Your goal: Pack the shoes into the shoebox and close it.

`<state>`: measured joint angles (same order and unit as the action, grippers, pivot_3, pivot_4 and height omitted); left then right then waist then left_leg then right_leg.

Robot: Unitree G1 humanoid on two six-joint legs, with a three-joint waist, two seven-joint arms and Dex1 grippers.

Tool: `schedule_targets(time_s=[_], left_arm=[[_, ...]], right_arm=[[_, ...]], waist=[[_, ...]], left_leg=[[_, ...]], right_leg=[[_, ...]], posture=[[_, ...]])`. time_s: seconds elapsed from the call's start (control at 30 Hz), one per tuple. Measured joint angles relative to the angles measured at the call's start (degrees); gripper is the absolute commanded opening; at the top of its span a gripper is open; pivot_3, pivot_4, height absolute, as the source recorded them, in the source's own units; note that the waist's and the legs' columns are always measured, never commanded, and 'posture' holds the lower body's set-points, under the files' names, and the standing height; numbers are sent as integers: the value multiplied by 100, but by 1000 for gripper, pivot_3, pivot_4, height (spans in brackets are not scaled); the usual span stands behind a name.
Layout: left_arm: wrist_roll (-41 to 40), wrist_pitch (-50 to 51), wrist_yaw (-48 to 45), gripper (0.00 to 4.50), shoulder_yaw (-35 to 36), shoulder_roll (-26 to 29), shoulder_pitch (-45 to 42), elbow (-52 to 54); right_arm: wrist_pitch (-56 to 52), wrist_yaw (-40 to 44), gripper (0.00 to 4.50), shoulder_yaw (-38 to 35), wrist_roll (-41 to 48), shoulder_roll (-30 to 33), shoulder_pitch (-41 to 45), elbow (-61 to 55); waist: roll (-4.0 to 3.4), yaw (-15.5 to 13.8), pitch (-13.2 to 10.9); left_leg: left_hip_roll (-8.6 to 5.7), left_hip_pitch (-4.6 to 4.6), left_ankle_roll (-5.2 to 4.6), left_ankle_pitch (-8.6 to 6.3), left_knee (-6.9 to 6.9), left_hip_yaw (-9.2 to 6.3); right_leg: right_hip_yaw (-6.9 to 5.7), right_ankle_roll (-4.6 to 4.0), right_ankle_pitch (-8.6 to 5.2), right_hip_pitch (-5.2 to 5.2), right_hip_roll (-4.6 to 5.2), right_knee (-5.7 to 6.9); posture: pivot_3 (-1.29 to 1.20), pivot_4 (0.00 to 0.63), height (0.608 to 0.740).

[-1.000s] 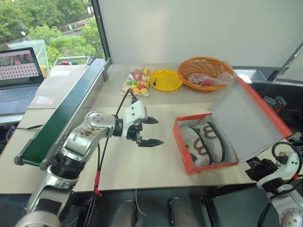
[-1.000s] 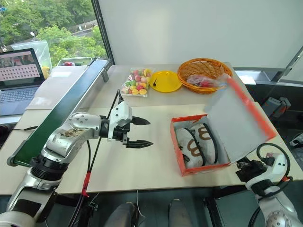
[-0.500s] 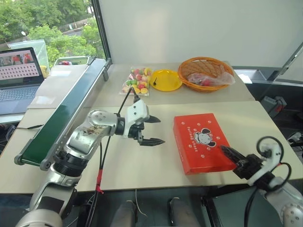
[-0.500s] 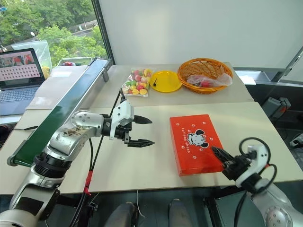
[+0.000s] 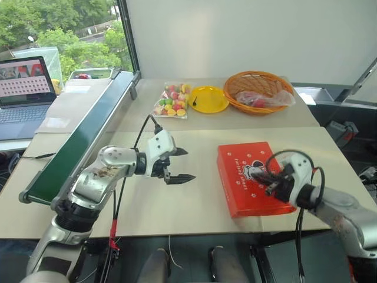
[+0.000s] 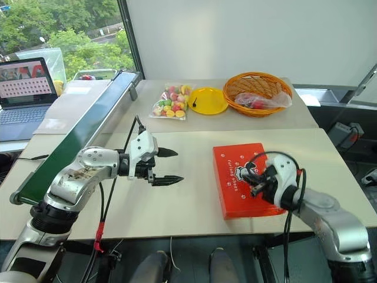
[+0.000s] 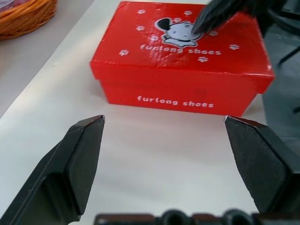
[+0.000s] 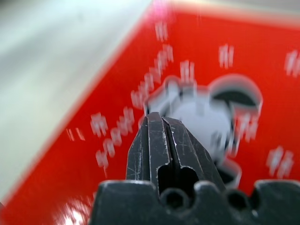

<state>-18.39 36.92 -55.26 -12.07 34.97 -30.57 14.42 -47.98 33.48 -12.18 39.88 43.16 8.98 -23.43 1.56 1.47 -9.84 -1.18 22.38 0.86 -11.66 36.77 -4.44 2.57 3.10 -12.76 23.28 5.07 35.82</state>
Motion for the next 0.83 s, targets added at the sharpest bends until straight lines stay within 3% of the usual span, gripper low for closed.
schedule_targets(time_s=[0.17,0.43,0.63,0.83], left_arm=[[-59,120,189,4372,209,14,168,182],[-336,450,327,4500,454,35,229,352],[-669,736,400,4500,658,82,239,513],[-897,755,183,4500,761,443,544,743]], right_arm=[[-327,371,1477,-184,662,393,967,-268],[-645,1089,4275,204,993,809,1305,-346],[-701,1394,4417,255,1059,1069,1318,-404],[-422,1566,4417,552,342,1575,1148,-532]], waist=[[7,-38,-6],[11,-74,-9],[11,-57,-9],[11,-56,-10]], left_leg=[[-1,4,-14,-9,0,-5],[-9,11,-16,-10,2,-5],[-9,11,-16,-11,2,-4],[-7,11,-15,-11,2,-2]], right_leg=[[-6,-3,-3,1,0,-6],[-10,-1,-3,3,10,-12],[-10,-1,-3,3,9,-11],[-9,-2,-4,7,9,-9]], posture=[[0,150,740],[0,150,740],[0,150,740],[0,150,740]])
